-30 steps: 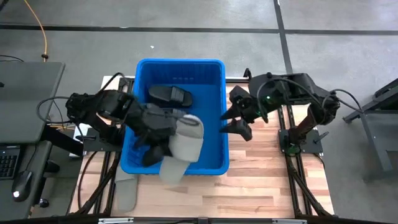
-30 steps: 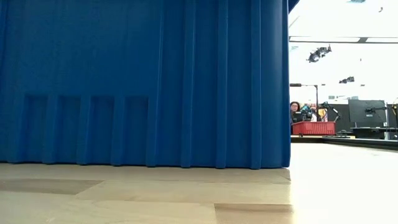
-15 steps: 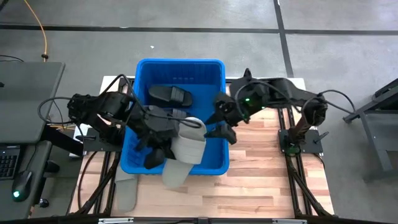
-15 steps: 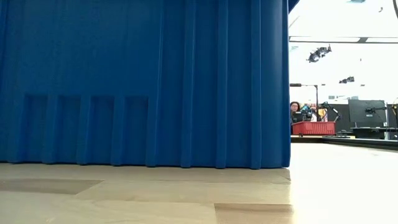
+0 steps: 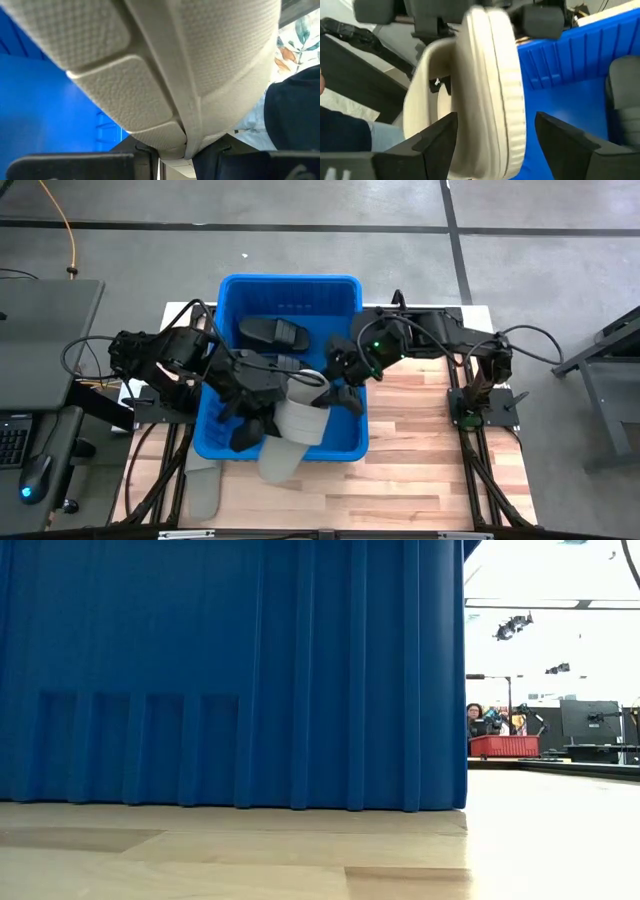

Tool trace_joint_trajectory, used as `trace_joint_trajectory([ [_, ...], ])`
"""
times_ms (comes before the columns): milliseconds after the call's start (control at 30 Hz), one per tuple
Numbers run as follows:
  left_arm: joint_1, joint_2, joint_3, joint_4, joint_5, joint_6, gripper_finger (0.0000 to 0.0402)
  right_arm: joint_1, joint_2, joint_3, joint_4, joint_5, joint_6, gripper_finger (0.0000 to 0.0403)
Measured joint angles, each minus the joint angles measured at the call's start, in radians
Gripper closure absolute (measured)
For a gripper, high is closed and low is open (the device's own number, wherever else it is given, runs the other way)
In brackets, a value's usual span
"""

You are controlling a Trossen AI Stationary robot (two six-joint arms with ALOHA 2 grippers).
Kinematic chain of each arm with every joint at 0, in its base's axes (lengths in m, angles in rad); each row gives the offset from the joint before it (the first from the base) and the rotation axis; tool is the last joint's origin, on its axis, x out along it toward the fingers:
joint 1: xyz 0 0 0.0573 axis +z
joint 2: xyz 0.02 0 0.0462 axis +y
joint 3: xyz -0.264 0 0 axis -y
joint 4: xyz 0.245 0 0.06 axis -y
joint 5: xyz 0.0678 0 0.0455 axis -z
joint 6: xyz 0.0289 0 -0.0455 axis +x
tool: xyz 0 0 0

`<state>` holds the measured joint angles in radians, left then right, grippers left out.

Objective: Pick and place slides into bin
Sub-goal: Put the right white slide into the blue container

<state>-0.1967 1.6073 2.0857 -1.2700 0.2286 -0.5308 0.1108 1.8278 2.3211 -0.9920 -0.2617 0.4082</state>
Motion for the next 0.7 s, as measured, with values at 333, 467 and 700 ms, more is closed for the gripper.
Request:
trace_joint_trajectory([
  [333,0.000,0.000,0.000,-0.022,-0.001,-0.004,0.0334,0.000,-0.002,0.000,0.021,0.041,-0.009,0.0208],
  [467,0.000,0.000,0.000,-0.014,-0.006,-0.004,0.0333,0.000,0.002,0.000,0.017,0.026,0.005,0.0297],
  [700,-0.002,0.001,0.000,-0.026,-0.058,-0.037,0.0330,0.021,0.007,0.001,0.001,0.116,0.019,0.0389],
])
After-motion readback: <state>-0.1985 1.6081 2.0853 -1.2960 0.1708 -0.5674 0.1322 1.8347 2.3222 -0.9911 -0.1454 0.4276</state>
